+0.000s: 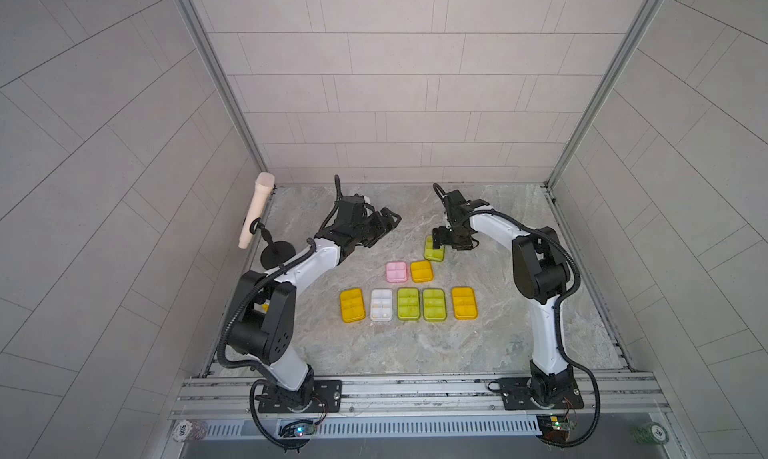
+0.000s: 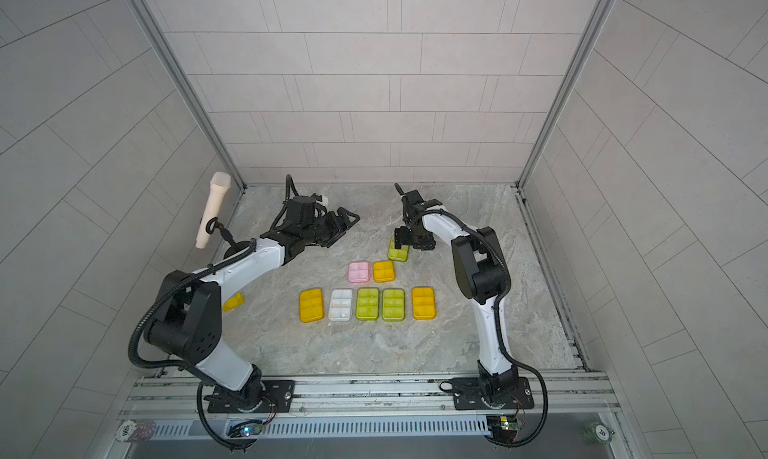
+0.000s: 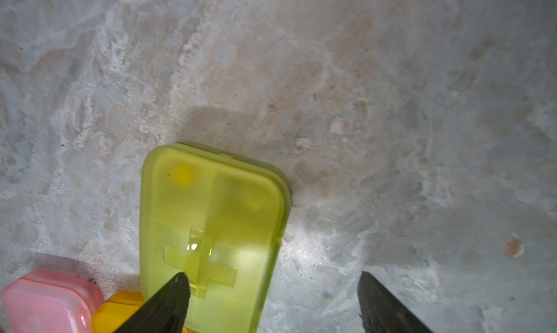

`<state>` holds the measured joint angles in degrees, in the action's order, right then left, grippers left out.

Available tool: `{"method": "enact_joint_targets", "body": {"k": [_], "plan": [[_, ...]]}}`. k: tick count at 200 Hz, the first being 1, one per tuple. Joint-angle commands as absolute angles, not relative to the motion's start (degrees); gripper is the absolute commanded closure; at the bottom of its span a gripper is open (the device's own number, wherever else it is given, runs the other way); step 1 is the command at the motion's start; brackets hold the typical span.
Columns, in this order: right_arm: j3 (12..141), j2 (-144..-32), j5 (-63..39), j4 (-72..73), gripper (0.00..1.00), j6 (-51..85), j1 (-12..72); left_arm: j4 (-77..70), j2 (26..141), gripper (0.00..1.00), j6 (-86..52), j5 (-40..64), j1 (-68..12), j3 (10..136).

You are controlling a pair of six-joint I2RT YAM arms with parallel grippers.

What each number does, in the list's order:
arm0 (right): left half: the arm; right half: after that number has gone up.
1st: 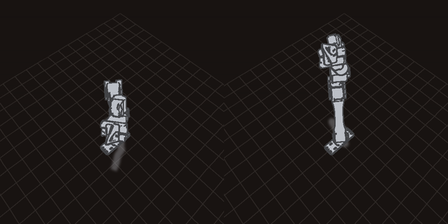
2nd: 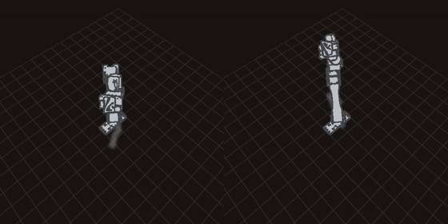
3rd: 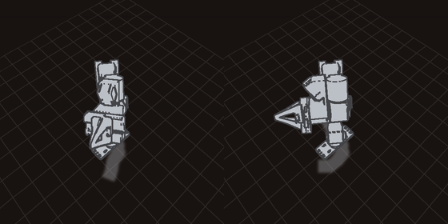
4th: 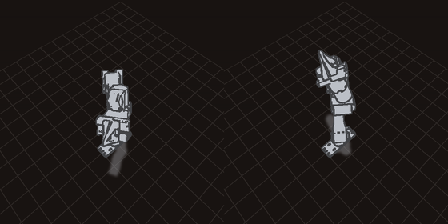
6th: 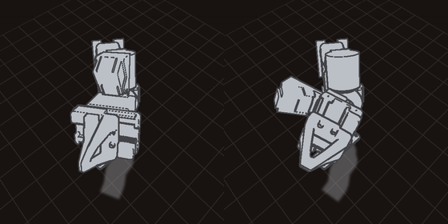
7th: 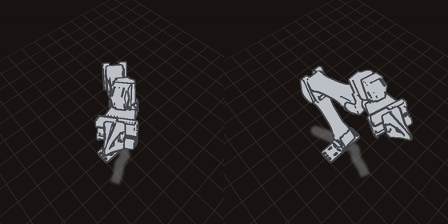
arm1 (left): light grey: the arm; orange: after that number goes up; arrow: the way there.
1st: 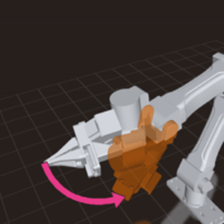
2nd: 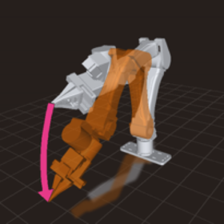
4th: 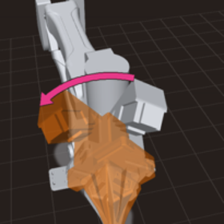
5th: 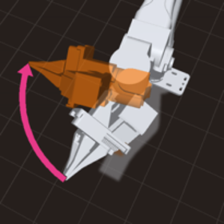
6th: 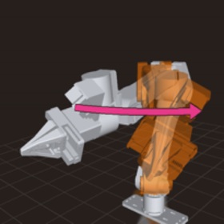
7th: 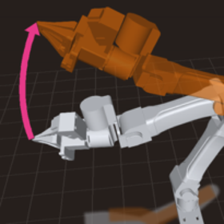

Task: Close pillboxes
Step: Close the lid on the pillbox.

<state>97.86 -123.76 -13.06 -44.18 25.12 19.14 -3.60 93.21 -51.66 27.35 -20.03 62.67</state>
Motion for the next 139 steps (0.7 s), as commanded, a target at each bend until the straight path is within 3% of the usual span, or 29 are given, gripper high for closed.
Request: {"method": "enact_joint_targets", "body": {"k": [1,139], "plan": [[97.9,-125.1,-11.6,-46.1,0.11,24.1,19.4,-4.6,93.7,0.12,-51.9,27.8,-20.1,62.7],[94.2,-126.0,-5.9,-46.3,0.12,24.4,20.5,-4.8,94.1,0.12,-52.0,27.9,-20.1,62.6]]}}
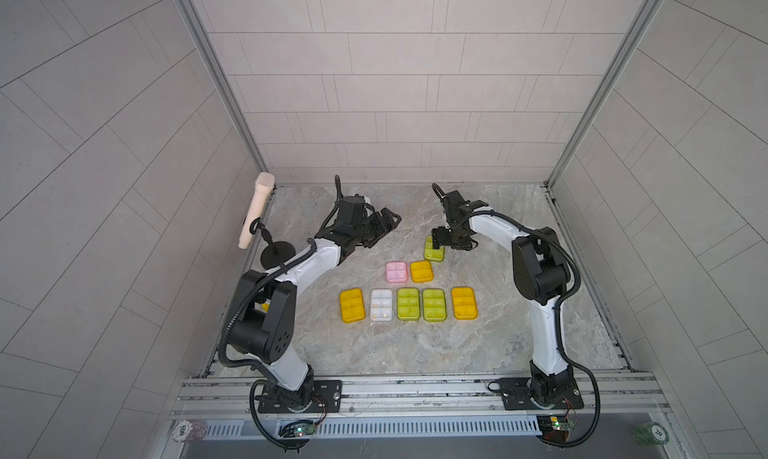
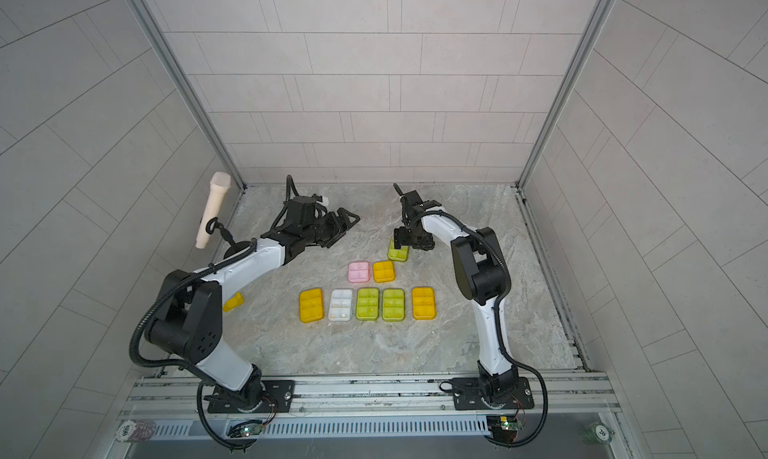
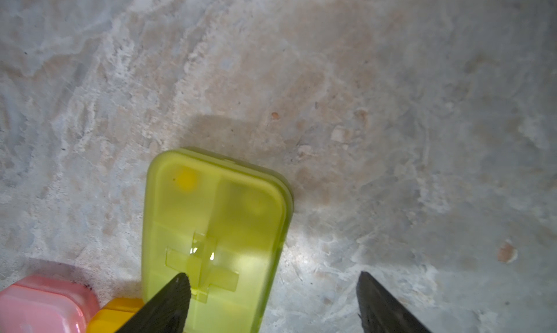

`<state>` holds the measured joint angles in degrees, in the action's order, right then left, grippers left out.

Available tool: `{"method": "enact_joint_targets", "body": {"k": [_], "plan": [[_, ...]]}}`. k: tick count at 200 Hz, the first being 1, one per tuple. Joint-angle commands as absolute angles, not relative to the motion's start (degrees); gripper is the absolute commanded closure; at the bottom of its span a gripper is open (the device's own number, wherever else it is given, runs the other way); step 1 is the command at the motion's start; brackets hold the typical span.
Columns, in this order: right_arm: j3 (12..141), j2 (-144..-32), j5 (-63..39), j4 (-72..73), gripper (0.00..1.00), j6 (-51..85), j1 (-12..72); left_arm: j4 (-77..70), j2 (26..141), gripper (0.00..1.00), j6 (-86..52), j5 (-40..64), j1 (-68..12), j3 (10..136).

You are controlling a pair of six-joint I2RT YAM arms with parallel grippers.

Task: Close pillboxes
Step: Close the lid on the pillbox, then pick up the pillbox at the center of the board.

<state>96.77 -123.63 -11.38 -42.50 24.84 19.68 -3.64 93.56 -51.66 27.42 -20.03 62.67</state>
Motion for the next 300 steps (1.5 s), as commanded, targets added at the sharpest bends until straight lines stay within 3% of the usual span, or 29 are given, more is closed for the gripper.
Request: {"method": "enact_joint_targets", "body": {"k": [1,114,195,243,300], "plan": [[94.3,-126.0,-6.0,-46.3,0.12,24.4,20.5,-4.8,94.1,0.12,-52.0,27.9,-20.1,62.6],[106.8,-130.5,-5.3,-46.9,0.08,29.4,24.2,-4.6,93.9,0.13,-51.8,27.8,-20.1,62.7],[106.9,-130.0,-2.2,-47.6,0.22,27.8,23.9,-4.7,94.0,0.12,-51.9,27.8,-20.0,62.7],[103.9,-125.4,-2.9,-45.8,0.24,25.5,22.7,-4.8,93.7,0.13,-51.8,27.8,-20.0,62.7],[87.8,-112.3,-2.0,-42.9,0.25,23.1,17.6,-5.1,93.2,0.12,-51.7,27.5,-20.0,62.5]]}}
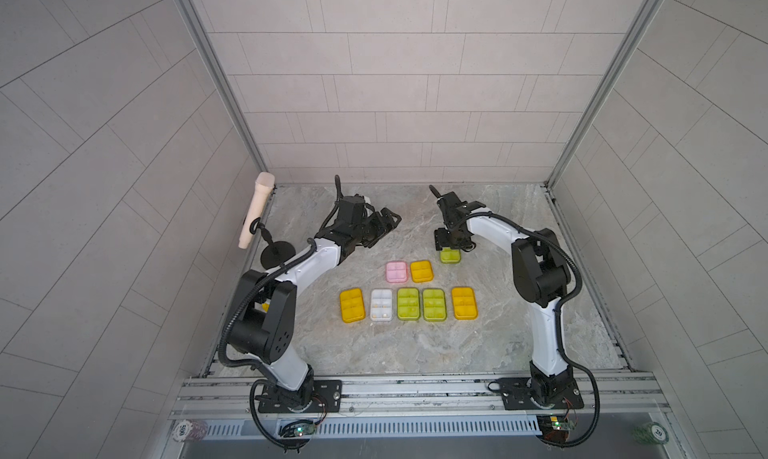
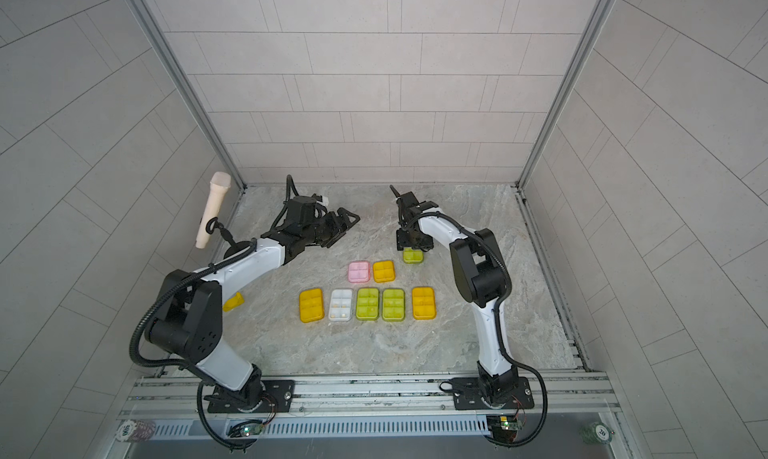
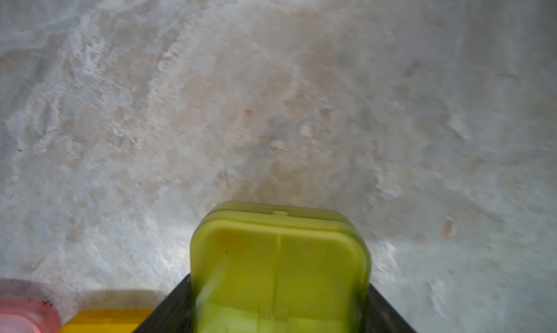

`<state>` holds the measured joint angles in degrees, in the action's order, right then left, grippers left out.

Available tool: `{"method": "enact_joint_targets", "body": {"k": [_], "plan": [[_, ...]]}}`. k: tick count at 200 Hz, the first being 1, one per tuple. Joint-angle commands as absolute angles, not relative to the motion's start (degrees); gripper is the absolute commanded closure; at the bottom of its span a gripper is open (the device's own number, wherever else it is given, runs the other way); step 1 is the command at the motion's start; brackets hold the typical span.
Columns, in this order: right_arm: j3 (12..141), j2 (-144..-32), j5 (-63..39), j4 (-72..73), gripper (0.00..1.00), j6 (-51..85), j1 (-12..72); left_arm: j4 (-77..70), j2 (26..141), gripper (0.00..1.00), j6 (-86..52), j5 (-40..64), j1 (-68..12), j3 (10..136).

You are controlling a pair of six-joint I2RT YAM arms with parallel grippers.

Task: Close pillboxes
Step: Pick up the pillbox at the center of the board, then place the pillbox at the center of the board.

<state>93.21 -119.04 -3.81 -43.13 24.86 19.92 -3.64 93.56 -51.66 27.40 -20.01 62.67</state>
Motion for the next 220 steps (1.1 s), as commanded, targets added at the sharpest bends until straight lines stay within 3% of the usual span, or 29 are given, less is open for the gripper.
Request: {"method": "enact_joint_targets", "body": {"k": [1,79,220], "plan": [[87.6,-112.1,-2.0,-42.8,0.25,23.0,17.5,-5.0,93.2,0.12,-51.6,27.5,-20.0,62.5],[61.3,-93.9,0.4,-42.8,0.24,24.7,12.2,-5.0,91.6,0.12,-51.2,26.9,-20.2,62.4],[45.9,-90.0,-7.5,-38.6,0.22,25.3,13.6,-2.8,90.6,0.12,-47.9,24.8,-20.0,62.8]]}}
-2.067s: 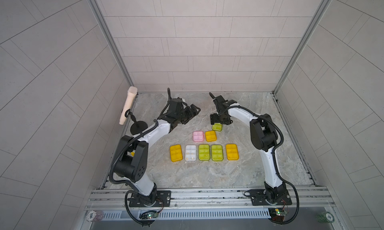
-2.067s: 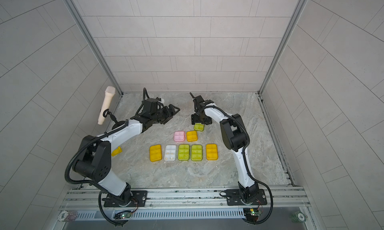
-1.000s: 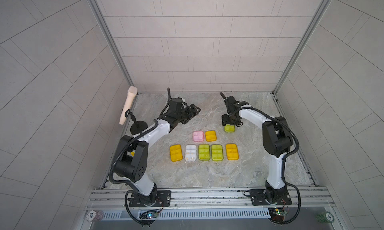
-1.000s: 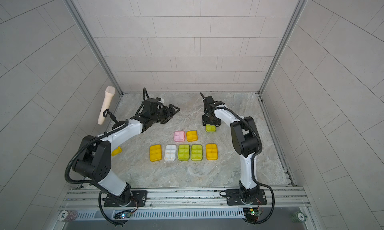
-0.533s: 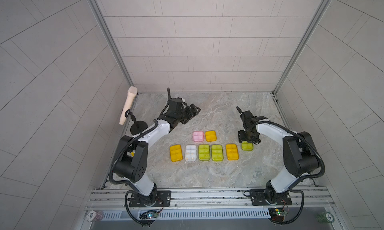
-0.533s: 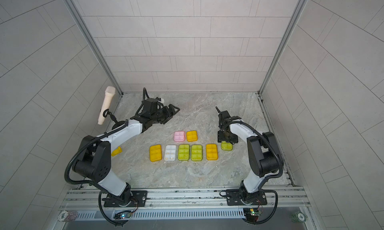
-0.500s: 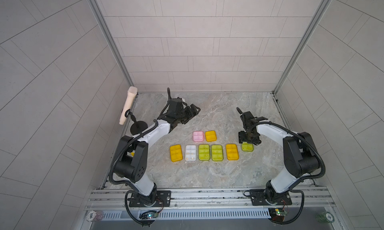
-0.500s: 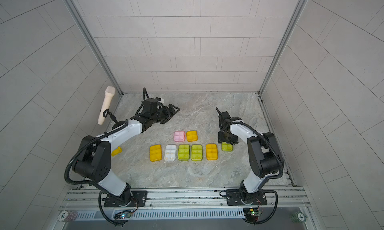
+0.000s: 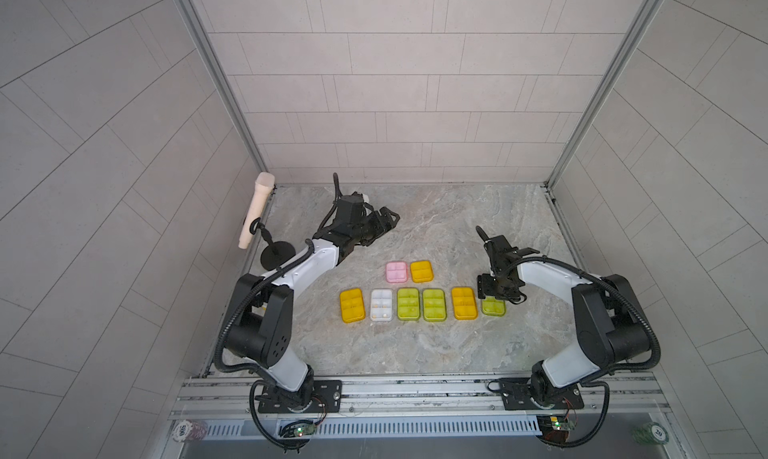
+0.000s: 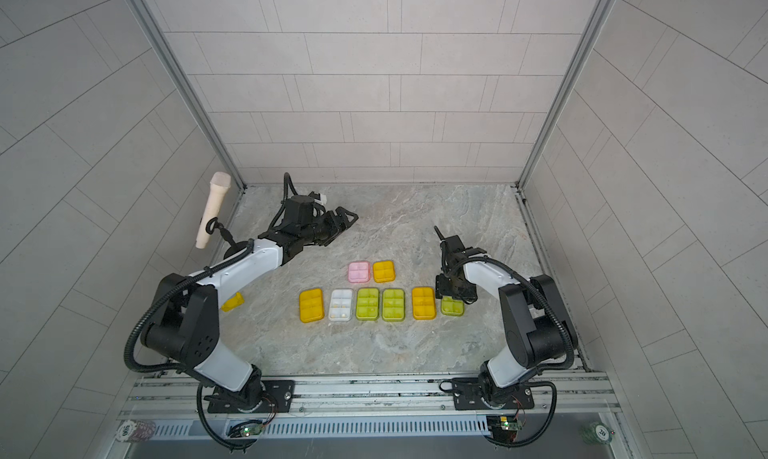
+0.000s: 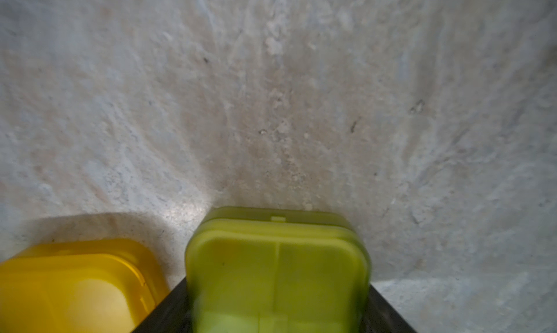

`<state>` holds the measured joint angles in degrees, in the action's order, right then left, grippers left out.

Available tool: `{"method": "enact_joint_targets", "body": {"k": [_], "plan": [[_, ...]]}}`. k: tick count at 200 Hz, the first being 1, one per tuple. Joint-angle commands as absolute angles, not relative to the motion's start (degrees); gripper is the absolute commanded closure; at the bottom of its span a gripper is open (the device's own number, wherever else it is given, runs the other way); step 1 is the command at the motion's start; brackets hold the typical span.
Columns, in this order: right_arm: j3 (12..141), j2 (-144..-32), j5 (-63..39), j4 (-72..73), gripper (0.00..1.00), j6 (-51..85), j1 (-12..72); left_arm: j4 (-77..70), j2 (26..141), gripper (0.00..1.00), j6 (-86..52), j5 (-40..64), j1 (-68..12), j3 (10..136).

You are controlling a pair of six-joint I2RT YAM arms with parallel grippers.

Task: Close pillboxes
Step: Place the pillbox at the center of the board.

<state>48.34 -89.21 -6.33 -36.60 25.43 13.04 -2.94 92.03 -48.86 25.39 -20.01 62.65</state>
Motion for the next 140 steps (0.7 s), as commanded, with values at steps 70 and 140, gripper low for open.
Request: {"method": "enact_joint_targets", "body": {"k": [70,140], "plan": [[48.1,-83.3,-5.9,-42.6,0.09,26.0,13.7,0.1,88.4,0.12,-43.4,22.8,-20.0,64.0],[61.7,-65.5,-1.6,-42.8,0.01,22.5,16.1,17.3,74.3,0.05,-23.2,10.1,-24.2,68.6]]}}
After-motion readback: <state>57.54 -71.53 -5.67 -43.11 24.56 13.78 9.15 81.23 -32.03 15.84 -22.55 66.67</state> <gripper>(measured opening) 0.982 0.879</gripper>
